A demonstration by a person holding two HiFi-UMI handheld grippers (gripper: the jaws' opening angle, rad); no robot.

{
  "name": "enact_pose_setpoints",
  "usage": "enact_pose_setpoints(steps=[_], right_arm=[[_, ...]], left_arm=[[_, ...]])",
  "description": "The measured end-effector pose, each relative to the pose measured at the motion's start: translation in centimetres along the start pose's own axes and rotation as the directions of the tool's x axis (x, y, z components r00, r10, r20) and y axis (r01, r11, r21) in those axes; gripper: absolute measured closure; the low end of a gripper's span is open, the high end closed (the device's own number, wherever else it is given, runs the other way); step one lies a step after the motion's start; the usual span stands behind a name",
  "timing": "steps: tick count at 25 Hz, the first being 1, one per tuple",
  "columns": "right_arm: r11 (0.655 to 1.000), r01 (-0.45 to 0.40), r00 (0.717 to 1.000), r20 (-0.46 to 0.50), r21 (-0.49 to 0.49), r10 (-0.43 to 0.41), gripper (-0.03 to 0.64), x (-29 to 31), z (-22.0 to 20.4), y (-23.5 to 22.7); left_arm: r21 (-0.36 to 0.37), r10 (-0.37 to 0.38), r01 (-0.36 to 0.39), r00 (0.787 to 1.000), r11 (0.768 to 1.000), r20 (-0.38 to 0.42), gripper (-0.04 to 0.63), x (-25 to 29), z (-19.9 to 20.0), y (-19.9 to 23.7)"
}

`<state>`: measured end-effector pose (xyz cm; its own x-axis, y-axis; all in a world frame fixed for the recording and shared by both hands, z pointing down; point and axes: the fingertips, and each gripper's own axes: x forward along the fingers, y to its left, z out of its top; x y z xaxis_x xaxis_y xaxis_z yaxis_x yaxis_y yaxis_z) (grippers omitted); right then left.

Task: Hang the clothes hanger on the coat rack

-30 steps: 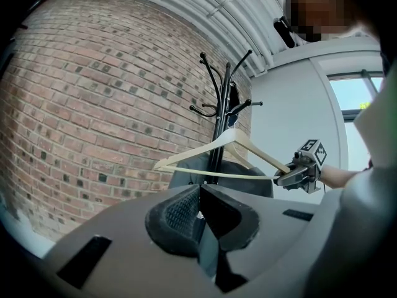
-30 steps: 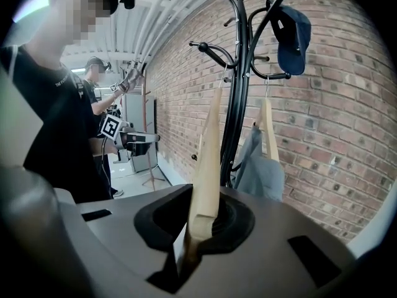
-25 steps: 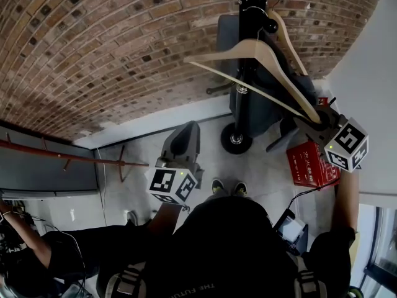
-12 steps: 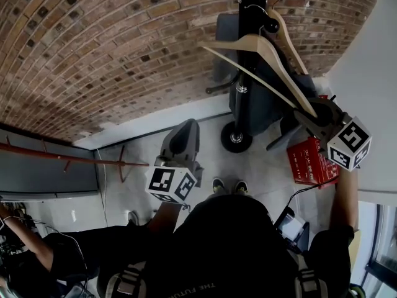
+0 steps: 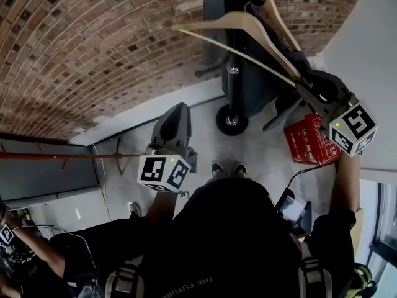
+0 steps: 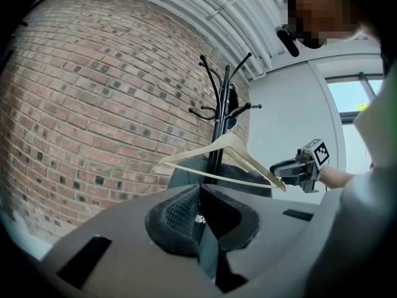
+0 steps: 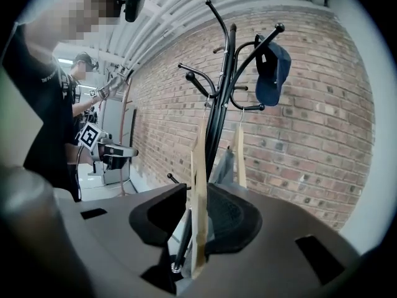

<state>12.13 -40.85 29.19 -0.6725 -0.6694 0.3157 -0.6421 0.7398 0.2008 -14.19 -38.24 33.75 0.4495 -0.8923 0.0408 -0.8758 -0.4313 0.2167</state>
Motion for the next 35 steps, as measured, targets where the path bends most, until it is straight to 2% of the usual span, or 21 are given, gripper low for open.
enact_pose_setpoints(steps=[3, 7, 14, 15, 17, 19, 24, 35], right_arm=[[0.997, 0.068, 0.997, 0.036, -0.027, -0.067, 0.506, -0.6, 1.3, -0.5], [0.988, 0.150, 0.988, 0.051, -0.047, -0.148, 0.507, -2.3, 1.2, 0.2], [0.951, 0.305, 0.945, 0.141, -0.046, -0.296, 0.509, -4.6, 2.7, 1.3], [0.944, 0.327, 0.936, 0.154, -0.040, -0.318, 0.518, -4.9, 2.7, 1.6], [0.933, 0.360, 0.920, 0.174, -0.016, -0.352, 0.588, -5.1, 2.4, 2.1], [0.934, 0.357, 0.917, 0.182, 0.025, -0.356, 0.597, -4.9, 1.9, 2.6], [0.945, 0.307, 0.932, 0.166, 0.115, -0.323, 0.597, -4.0, 0.2, 3.8], [0.947, 0.294, 0.938, 0.154, 0.127, -0.312, 0.597, -2.9, -0.3, 4.0]], left_arm=[[0.009, -0.008, 0.008, 1.000, 1.000, 0.022, 0.572, 0.3, 0.8, 0.1], [-0.009, -0.020, 0.020, 1.000, 1.000, 0.003, 0.572, -0.4, -0.4, -0.7], [-0.019, -0.030, 0.030, 1.000, 0.999, 0.005, 0.572, -0.6, -0.6, -0.9], [-0.018, -0.030, 0.031, 1.000, 0.999, 0.006, 0.572, -0.7, -0.6, -0.9], [-0.016, -0.027, 0.028, 1.000, 0.999, 0.008, 0.572, -0.9, -0.5, -0.8], [-0.014, -0.023, 0.023, 1.000, 1.000, 0.011, 0.572, -1.1, -0.4, -0.6], [-0.023, -0.018, 0.018, 1.000, 1.000, 0.011, 0.572, -1.5, -0.6, -0.4], [-0.024, -0.009, 0.009, 1.000, 1.000, 0.011, 0.572, -1.8, -0.6, 0.1]])
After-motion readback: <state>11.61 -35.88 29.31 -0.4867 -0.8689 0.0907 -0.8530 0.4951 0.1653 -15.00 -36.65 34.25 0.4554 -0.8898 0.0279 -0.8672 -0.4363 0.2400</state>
